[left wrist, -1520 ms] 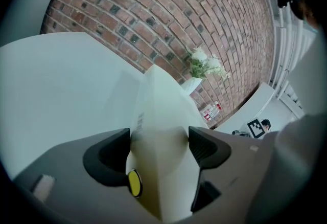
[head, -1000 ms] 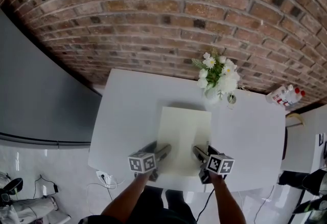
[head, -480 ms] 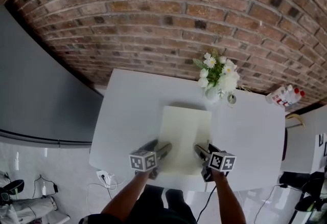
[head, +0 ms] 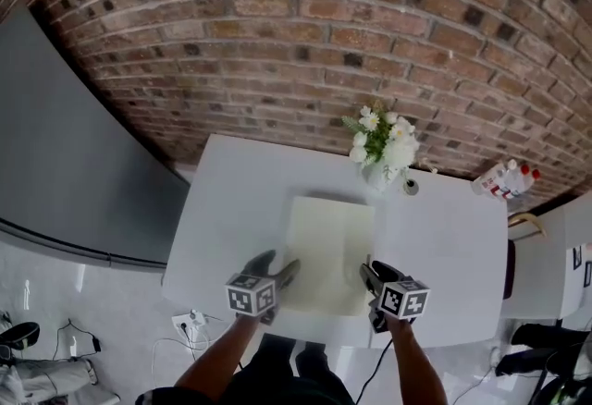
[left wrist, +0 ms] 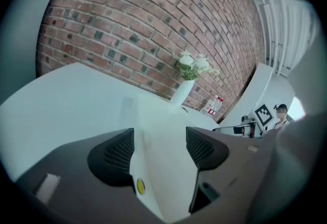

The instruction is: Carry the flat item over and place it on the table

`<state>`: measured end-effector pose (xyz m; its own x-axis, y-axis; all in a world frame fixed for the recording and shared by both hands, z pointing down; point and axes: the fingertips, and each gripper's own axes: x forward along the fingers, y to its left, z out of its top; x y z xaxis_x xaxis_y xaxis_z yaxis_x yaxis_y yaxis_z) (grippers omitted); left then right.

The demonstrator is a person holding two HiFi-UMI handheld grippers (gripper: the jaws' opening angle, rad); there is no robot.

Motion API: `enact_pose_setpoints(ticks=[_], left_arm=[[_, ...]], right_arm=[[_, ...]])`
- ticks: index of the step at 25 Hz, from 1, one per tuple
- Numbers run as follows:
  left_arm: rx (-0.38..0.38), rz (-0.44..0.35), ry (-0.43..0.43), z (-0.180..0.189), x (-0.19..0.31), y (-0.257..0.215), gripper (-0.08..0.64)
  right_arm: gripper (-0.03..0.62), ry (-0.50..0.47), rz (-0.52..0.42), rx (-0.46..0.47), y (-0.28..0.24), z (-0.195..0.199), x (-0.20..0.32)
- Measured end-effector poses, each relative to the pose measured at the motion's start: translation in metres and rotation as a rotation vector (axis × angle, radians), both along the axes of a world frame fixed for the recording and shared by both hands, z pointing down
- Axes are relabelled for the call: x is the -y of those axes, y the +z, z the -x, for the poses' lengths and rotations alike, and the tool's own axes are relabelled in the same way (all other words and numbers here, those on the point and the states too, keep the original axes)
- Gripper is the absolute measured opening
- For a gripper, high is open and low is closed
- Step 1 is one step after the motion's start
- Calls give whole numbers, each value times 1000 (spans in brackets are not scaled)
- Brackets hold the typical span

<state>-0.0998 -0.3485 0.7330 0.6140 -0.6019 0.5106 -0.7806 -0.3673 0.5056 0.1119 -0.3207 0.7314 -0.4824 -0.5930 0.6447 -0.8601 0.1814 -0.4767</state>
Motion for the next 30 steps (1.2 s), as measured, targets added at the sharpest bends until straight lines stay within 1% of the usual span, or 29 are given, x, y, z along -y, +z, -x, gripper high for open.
enact_pose_setpoints(ticks=[2,4,5,7,10,13,16,20,26,30], left_arm=[[17,-42,7,-1,-2,-13,305],[18,-81,21,-5,-6,-28,274],[23,-100,32,-7,-9,-35,267],[46,-145,52,-10,-15,-48,210],[84,-214,67,-12,-25,-67,134],[119,-262,58,-10,-38,-83,11],[133,-298,48,-13,-49,-102,11],[108,-346,51,-22,-74,-132,11],[132,-418,94,-33,-109,-156,11],[136,-471,104,-30,-126,-171,10]], right_arm=[[100,-23,-24,-11,-11,1,-2],[68,-31,-51,-17,-22,0,-5],[42,-28,-69,-26,-28,-1,-6],[2,-13,-110,-48,-42,-4,-7],[2,12,-180,-78,-64,-7,-11],[0,15,-253,-117,-87,-8,-19],[0,-5,-331,-140,-111,-4,-30],[0,-26,-423,-143,-140,3,-53],[0,-24,-476,-174,-168,8,-86],[0,-13,-523,-199,-185,16,-103]])
